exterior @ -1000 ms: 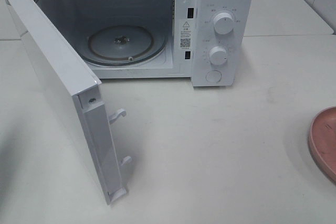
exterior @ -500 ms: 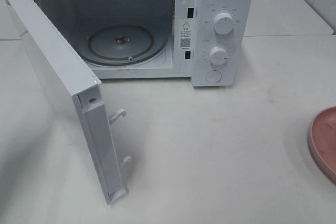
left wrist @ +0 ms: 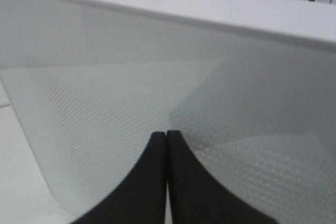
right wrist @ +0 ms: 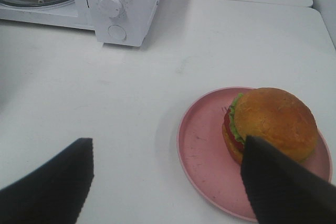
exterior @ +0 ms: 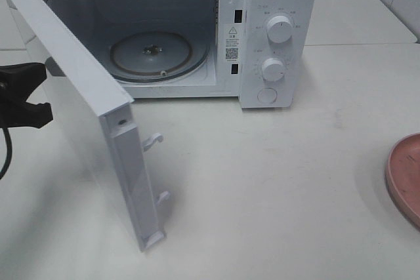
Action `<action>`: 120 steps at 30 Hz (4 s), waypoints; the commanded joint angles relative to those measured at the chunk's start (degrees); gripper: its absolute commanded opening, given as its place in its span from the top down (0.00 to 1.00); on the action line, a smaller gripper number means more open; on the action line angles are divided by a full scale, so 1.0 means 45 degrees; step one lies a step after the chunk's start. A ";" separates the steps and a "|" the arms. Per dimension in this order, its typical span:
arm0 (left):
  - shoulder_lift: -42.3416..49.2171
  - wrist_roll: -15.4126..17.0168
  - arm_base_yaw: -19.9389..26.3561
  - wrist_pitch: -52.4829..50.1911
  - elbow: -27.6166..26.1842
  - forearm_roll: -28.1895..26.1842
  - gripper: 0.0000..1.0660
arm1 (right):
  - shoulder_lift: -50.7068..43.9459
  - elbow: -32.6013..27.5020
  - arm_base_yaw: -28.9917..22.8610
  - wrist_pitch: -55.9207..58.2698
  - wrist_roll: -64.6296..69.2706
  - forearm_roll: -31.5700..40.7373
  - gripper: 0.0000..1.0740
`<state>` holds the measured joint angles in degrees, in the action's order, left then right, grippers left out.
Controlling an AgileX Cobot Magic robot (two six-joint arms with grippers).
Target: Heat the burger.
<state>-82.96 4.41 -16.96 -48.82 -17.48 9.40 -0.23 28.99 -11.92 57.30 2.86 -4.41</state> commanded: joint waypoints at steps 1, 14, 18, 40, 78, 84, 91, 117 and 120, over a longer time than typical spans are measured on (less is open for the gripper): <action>-0.0306 -0.0497 -0.0751 -0.0395 -0.0306 -0.0662 1.00 | -0.0344 -0.0038 0.0076 -0.0064 -0.0051 0.0013 0.30; -0.2623 -0.2597 -0.4176 -0.0382 -0.2776 -0.5590 1.00 | -0.0344 -0.0038 0.0076 -0.0064 -0.0051 0.0013 0.30; -0.3540 -0.3336 -0.4991 -0.0318 -0.4100 -0.6850 1.00 | -0.0344 -0.0038 0.0076 -0.0064 -0.0051 0.0013 0.30; -0.6761 -0.5564 -0.5768 0.2521 -1.0160 -0.9715 1.00 | -0.0344 -0.0038 0.0076 -0.0064 -0.0051 0.0013 0.30; -0.4418 -0.8047 -0.6162 1.3242 -0.9231 -1.0886 0.08 | -0.0344 -0.0038 0.0064 -0.0064 -0.0051 0.0013 0.30; -0.3578 -0.7512 -0.6162 1.7100 -0.9231 -0.7932 0.08 | -0.0344 -0.0038 0.0064 -0.0064 -0.0051 0.0013 0.30; -0.2394 -0.4367 -0.4584 2.2027 -0.9231 -0.5717 0.08 | -0.0344 -0.0038 0.0064 -0.0064 -0.0051 0.0013 0.30; 0.5691 -0.3476 0.4762 2.5287 -0.5360 -0.5373 0.08 | -0.0344 -0.0038 0.0064 -0.0064 -0.0051 0.0013 0.30; 0.7066 -0.3476 0.4762 2.5261 -0.4851 -0.5271 0.08 | -0.0344 -0.0038 0.0064 -0.0064 -0.0051 0.0013 0.30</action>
<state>-51.74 -11.69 4.30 64.80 -39.88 -14.27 -0.23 28.99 -11.92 57.30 2.86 -4.41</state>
